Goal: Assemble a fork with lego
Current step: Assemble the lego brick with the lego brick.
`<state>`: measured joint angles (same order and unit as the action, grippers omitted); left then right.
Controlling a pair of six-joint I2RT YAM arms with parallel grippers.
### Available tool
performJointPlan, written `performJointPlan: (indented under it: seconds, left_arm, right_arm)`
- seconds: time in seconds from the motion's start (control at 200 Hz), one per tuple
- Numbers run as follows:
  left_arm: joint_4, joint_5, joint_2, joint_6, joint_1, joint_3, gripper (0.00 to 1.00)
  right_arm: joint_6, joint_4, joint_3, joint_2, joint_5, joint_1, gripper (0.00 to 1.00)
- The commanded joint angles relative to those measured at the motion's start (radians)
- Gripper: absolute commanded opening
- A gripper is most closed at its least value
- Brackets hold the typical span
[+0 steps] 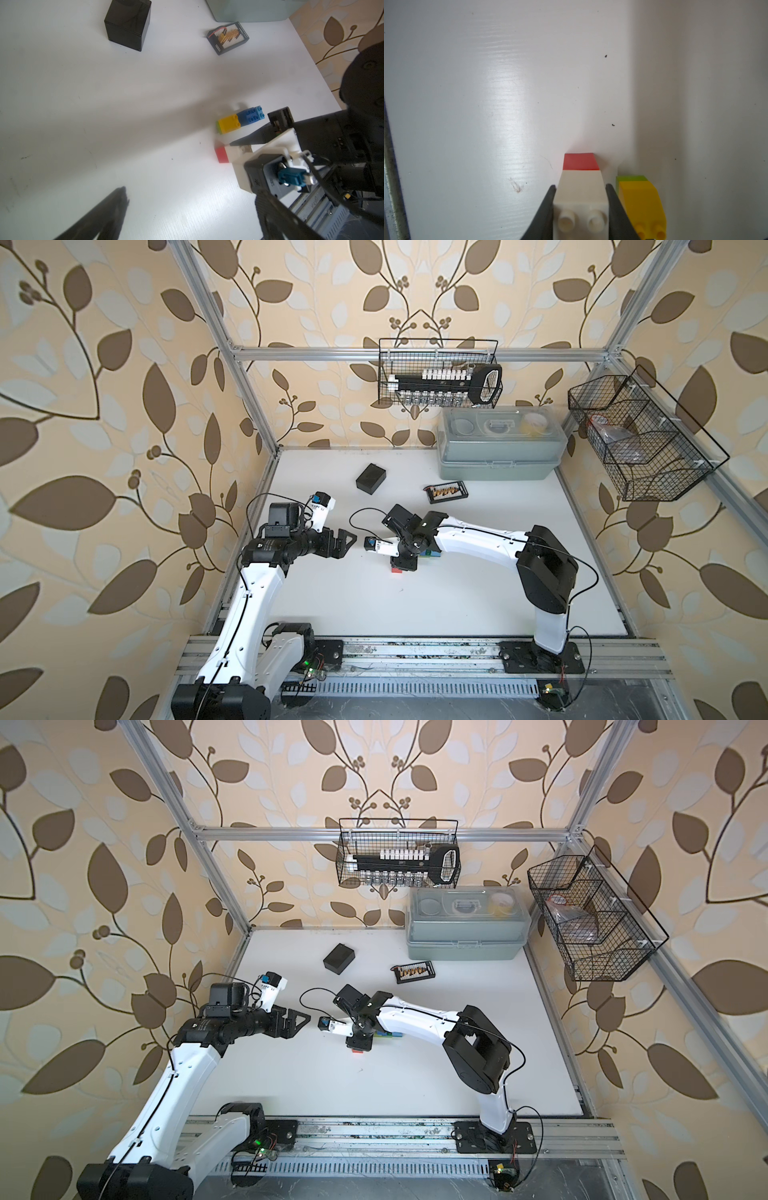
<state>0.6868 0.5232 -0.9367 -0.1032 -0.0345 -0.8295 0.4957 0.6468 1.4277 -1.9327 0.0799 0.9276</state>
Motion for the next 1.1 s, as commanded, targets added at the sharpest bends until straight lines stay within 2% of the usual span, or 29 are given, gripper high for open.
performJointPlan:
  seconds: [0.0,0.155,0.42,0.735,0.78,1.095]
  left_arm:
    - [-0.002,-0.008,0.010,-0.013,-0.008,-0.020,0.99]
    - [0.002,-0.006,0.010,-0.013,-0.008,-0.025,0.99]
    - [0.010,-0.008,0.020,-0.012,-0.008,-0.026,0.99]
    - [0.013,-0.005,0.021,-0.013,-0.008,-0.039,0.99]
    - [0.014,-0.002,0.021,-0.013,-0.008,-0.042,0.99]
    - [0.016,0.072,0.019,-0.047,-0.014,-0.075,0.99]
  right_arm:
    - [-0.034,0.142,-0.110,-0.087,-0.014,0.010,0.08]
    - [-0.058,0.135,-0.085,-0.053,-0.010,0.008,0.17]
    - [-0.101,0.134,-0.023,-0.009,0.027,0.003,0.43]
    - [-0.122,0.112,0.025,0.057,0.042,-0.011,0.55]
    - [-0.116,0.116,0.032,0.069,0.047,-0.014,0.61]
    - [-0.013,0.172,0.083,0.160,0.048,-0.062,0.68]
